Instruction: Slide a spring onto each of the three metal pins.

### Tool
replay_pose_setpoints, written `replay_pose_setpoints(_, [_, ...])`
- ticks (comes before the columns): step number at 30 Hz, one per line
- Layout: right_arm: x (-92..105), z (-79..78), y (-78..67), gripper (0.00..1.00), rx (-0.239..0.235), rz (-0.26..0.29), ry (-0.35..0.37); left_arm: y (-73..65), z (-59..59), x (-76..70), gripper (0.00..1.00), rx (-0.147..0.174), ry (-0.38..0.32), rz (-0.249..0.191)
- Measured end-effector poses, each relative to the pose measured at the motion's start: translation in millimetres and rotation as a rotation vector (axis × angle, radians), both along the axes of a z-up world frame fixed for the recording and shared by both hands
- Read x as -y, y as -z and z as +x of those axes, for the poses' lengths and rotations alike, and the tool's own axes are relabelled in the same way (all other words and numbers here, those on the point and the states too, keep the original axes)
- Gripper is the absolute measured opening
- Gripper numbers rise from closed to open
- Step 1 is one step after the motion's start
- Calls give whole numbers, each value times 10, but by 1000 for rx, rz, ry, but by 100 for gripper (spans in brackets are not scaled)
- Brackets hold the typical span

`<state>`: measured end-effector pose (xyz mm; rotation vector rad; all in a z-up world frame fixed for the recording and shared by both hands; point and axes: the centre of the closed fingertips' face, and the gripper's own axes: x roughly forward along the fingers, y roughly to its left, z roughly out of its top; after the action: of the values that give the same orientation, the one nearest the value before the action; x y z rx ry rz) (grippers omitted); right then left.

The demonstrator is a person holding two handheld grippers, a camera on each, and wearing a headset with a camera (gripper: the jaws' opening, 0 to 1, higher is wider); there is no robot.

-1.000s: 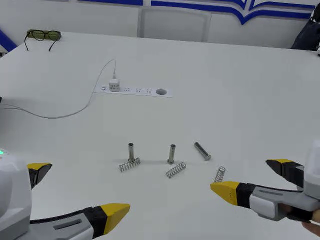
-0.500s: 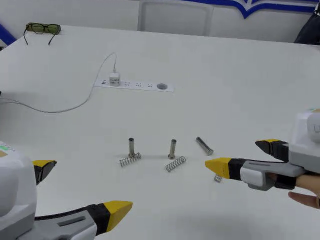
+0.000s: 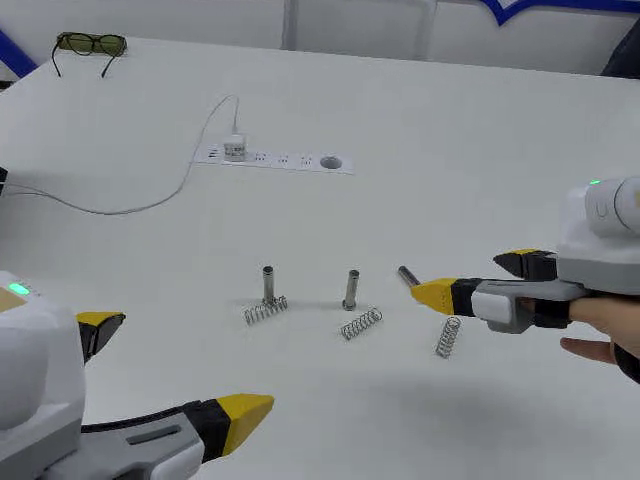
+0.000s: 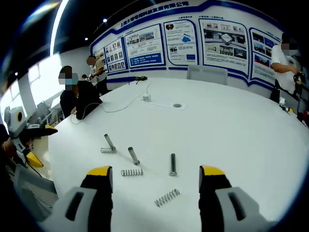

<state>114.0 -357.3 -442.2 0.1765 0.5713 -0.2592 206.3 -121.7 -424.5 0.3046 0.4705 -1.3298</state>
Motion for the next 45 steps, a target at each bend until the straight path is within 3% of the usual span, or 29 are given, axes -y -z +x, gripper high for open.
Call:
replay_pose_setpoints(14, [148, 257, 193, 56, -23, -13, -25, 15, 24, 10, 91, 6, 1, -4])
replay_pose_setpoints(31, [394, 481, 494, 33, -43, 1, 19, 44, 49, 86, 91, 6, 16, -10])
replay_pose_setpoints(45, [530, 613, 776, 25, -64, 25, 45, 90, 38, 155, 90, 10, 28, -17])
